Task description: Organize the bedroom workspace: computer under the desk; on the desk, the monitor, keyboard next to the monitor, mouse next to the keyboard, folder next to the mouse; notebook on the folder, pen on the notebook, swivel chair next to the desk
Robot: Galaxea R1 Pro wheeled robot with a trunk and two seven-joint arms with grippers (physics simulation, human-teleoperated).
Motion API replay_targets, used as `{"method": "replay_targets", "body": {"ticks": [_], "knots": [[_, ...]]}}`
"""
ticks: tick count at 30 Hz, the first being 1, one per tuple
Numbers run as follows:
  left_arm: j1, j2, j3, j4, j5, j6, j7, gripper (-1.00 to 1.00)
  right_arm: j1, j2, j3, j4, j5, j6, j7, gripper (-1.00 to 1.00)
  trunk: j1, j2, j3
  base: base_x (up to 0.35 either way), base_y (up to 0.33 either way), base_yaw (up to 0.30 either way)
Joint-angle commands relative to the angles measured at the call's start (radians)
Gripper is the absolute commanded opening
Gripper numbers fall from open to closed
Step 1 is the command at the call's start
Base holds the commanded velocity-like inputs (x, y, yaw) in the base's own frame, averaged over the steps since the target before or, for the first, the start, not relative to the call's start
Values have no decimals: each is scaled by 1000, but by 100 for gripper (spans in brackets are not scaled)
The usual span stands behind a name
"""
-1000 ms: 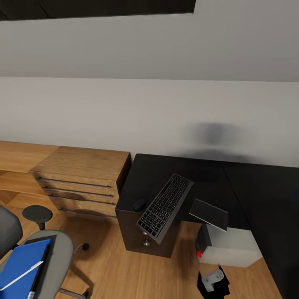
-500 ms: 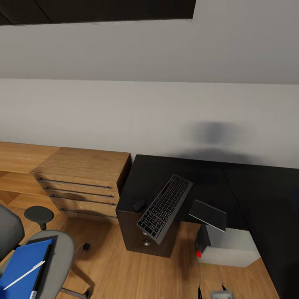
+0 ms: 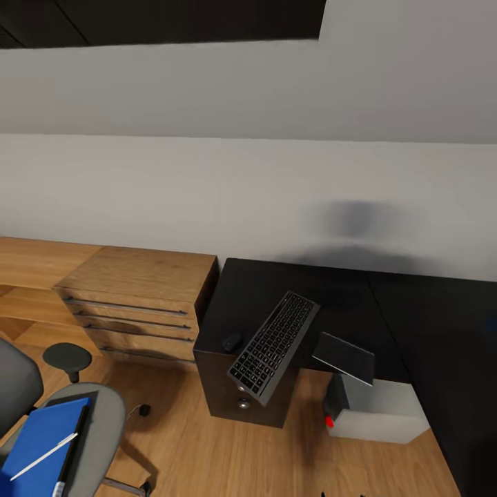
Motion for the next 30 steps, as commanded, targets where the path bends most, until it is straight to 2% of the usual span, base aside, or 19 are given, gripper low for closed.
{"method": "replay_targets", "body": {"ticks": [1, 6, 11, 30], "knots": [[-1, 0, 2, 1, 10, -2, -9, 100, 0, 0, 9, 2, -15, -3, 8, 100, -4, 6, 2, 0, 0, 0], [-1, -1, 2, 1, 9, -2, -10, 100, 0, -1, 8, 7, -38, -5, 34, 100, -23, 41, 18, 0, 0, 0], [-1, -1, 2, 1, 9, -2, -10, 100, 0, -2, 8, 9, -43, -6, 39, 100, -42, 76, 33, 0, 0, 0], [-1, 1, 2, 1, 10, -3, -10, 100, 0, 1, 9, 11, -50, -4, 41, 100, -42, 76, 33, 0, 0, -22]]}}
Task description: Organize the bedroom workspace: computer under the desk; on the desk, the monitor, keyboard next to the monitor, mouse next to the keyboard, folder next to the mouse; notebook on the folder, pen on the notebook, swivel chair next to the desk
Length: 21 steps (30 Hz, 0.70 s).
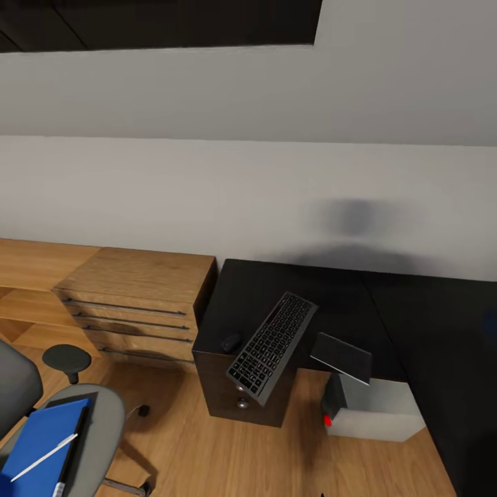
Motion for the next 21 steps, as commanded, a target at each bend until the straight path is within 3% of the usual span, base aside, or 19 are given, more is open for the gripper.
{"method": "replay_targets", "body": {"ticks": [1, 9, 21], "knots": [[-1, 0, 2, 1, 10, -2, -9, 100, -1, 0, 7, 0, -11, -3, 3, 100, 0, -1, -1, 0, 0, -54], [-1, 0, 2, 2, 9, -1, -9, 100, -1, 26, 9, 1, -7, 3, 3, 100, 0, -1, -1, 0, 0, -7], [-1, 0, 2, 2, 9, -1, -9, 100, -1, 27, 9, 2, -5, 5, 5, 100, 0, -1, -1, 0, 0, 0]]}}
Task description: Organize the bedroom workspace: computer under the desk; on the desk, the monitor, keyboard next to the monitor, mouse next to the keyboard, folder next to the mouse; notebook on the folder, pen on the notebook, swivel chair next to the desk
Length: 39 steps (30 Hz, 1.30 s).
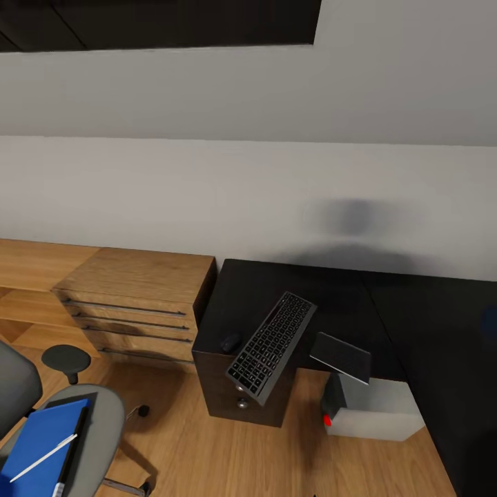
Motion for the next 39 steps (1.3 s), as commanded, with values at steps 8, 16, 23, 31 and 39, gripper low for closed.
{"method": "replay_targets", "body": {"ticks": [8, 16, 23, 31, 39], "knots": [[-1, 1, 2, 1, 10, -2, -8, 100, -1, 0, 6, 2, -10, -3, 2, 100, 0, -1, -1, 0, 0, 0], [-1, 1, 2, 1, 10, -2, -8, 100, -1, 1, 8, 1, -9, -3, 2, 100, 0, -1, -1, -146, 0, 0], [-1, 0, 2, 1, 10, -2, -9, 100, -1, 3, 9, 1, -9, -3, 2, 100, 0, -1, -1, -307, 0, -1], [-1, 1, 2, 1, 10, -2, -9, 100, -1, 10, 10, 1, -8, -3, 3, 100, 0, -1, 1, -327, 0, -89], [-1, 1, 2, 1, 10, -4, -9, 100, -1, 17, 10, 1, -7, -3, 4, 100, 0, -1, 2, -225, 0, -41]]}}
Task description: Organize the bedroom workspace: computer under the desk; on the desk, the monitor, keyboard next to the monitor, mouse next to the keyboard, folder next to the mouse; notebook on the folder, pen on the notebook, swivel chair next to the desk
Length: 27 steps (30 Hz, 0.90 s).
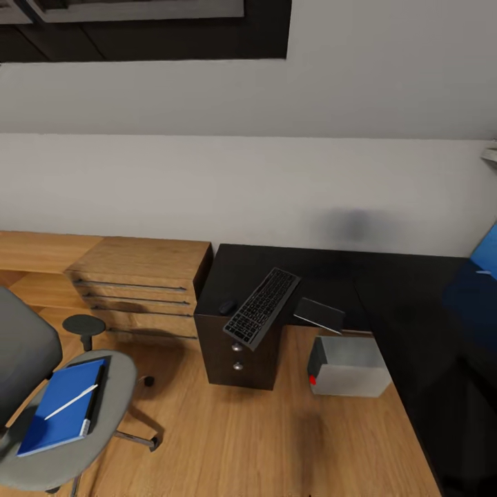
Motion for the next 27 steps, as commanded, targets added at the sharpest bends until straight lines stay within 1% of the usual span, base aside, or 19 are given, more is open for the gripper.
{"method": "replay_targets", "body": {"ticks": [1, 6, 10, 20, 27], "knots": [[-1, 0, 2, 1, 10, -2, -9, 100, -1, 1, 6, 1, -11, -4, 4, 100, 0, -1, -1, -120, 0, -6], [-1, 0, 2, 1, 10, -1, -9, 100, -1, 1, 7, 1, -10, -4, 4, 100, 0, -1, -1, -142, 0, -3], [-1, 0, 2, 1, 10, -1, -9, 100, -1, 2, 7, 1, -10, -4, 4, 100, 0, -1, -1, -238, 0, -1], [-1, 0, 2, 1, 10, -1, -9, 100, -1, 2, 7, 1, -9, -4, 4, 100, 0, -1, -1, -307, 2, 0], [-1, 0, 2, 1, 10, -2, -9, 100, -1, 3, 8, 1, -10, -4, 4, 100, 0, -1, -1, -323, 60, 0]]}}
